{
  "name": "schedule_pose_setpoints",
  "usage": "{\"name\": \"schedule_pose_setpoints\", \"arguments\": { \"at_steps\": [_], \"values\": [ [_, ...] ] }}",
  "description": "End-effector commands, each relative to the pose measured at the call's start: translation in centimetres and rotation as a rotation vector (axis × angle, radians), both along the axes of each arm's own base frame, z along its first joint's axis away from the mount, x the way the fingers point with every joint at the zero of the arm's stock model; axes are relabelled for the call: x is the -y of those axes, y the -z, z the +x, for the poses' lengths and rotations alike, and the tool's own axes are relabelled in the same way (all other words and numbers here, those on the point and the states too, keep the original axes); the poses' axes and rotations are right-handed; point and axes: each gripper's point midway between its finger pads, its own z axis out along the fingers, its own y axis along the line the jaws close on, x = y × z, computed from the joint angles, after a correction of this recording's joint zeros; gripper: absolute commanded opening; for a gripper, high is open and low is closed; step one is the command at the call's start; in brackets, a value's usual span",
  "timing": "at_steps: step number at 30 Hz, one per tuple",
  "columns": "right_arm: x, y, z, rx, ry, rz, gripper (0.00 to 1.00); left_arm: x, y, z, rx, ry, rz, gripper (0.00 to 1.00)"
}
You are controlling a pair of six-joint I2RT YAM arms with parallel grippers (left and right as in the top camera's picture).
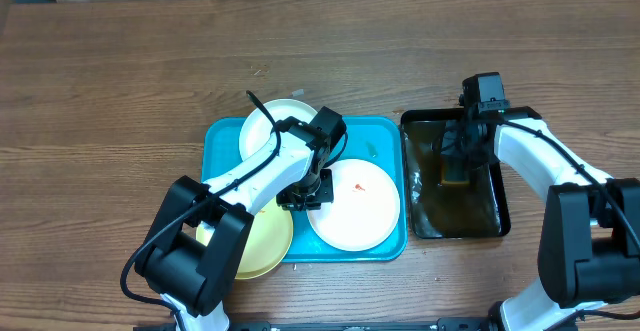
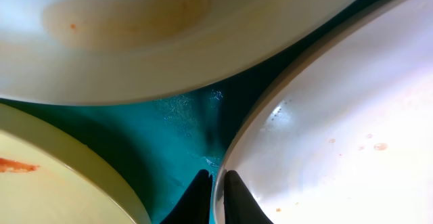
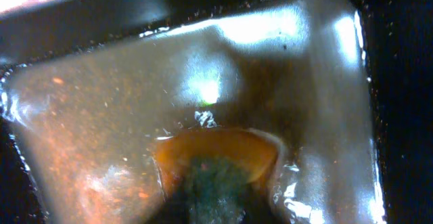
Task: Clean dirty plates on tray and stack at the side
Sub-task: 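Grasp the green-yellow sponge with the right gripper and lift it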
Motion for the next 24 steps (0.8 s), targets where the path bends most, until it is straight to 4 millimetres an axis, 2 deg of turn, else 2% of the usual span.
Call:
{"name": "schedule_pose_setpoints", "arguments": {
  "at_steps": [1,2,3,4,5,6,11,12,13,14,16,17,18,19,20,22,23,24],
  "values": [
    [-0.1,0.2,-0.2,-0.004,-0.002,0.001,0.04,-0.5,0.5,-0.2,-0.003,-0.016,0.028,0.11],
    [-0.1,0.2,-0.2,-0.001,-0.002,0.001,0.18,-0.4,0.5,-0.2,-0.002,-0.016,0.028,0.11],
    [-0.1,0.2,-0.2,-0.001,-0.002,0.001,0.42,-0.4,0.5,-0.2,-0.002,-0.016,0.028,0.11],
    [-0.1,0.2,-0.1,0.001,-0.002,0.001,0.56,-0.5,0.5,-0.2,-0.002,-0.016,0.028,0.11],
    [-0.1,0.2,-0.1,0.002,-0.001,0.001,0.64,-0.5,0.5,-0.2,-0.002,-0.016,0.029,0.11],
    [-0.1,0.2,-0.1,0.003,-0.002,0.001,0.68,-0.5,0.5,-0.2,-0.002,-0.016,0.029,0.11],
    [-0.1,0.2,-0.1,0.001,-0.002,0.002,0.68,-0.5,0.5,-0.2,-0.002,-0.016,0.028,0.11],
    [-0.1,0.2,-0.2,-0.001,-0.002,0.001,0.62,-0.5,0.5,-0.2,-0.002,-0.016,0.028,0.11],
    [-0.1,0.2,-0.3,-0.005,-0.002,0.001,0.29,-0.5,0.5,-0.2,-0.002,-0.016,0.028,0.11],
    [-0.1,0.3,-0.4,-0.011,-0.002,0.001,0.05,-0.5,0.5,-0.2,-0.002,-0.016,0.028,0.11],
    [-0.1,0.3,-0.6,-0.017,-0.002,0.0,0.04,-0.5,0.5,-0.2,-0.002,-0.016,0.028,0.11],
    [-0.1,0.3,-0.6,-0.02,-0.002,0.0,0.07,-0.5,0.5,-0.2,-0.002,-0.016,0.028,0.11],
    [-0.1,0.3,-0.7,-0.021,-0.002,0.0,0.4,-0.5,0.5,-0.2,-0.002,-0.016,0.028,0.11],
    [-0.1,0.3,-0.7,-0.025,-0.002,0.0,0.52,-0.5,0.5,-0.2,-0.002,-0.016,0.028,0.11],
    [-0.1,0.4,-0.8,-0.028,-0.002,-0.001,0.58,-0.5,0.5,-0.2,-0.002,-0.016,0.028,0.11],
    [0.0,0.4,-1.0,-0.037,-0.002,-0.001,0.57,-0.5,0.5,-0.2,-0.002,-0.016,0.028,0.12],
    [0.0,0.4,-1.2,-0.044,-0.002,-0.002,0.47,-0.5,0.5,-0.2,-0.002,-0.016,0.028,0.11],
    [0.0,0.5,-1.3,-0.049,-0.002,-0.003,0.3,-0.5,0.5,-0.2,-0.002,-0.016,0.028,0.1]
  ]
}}
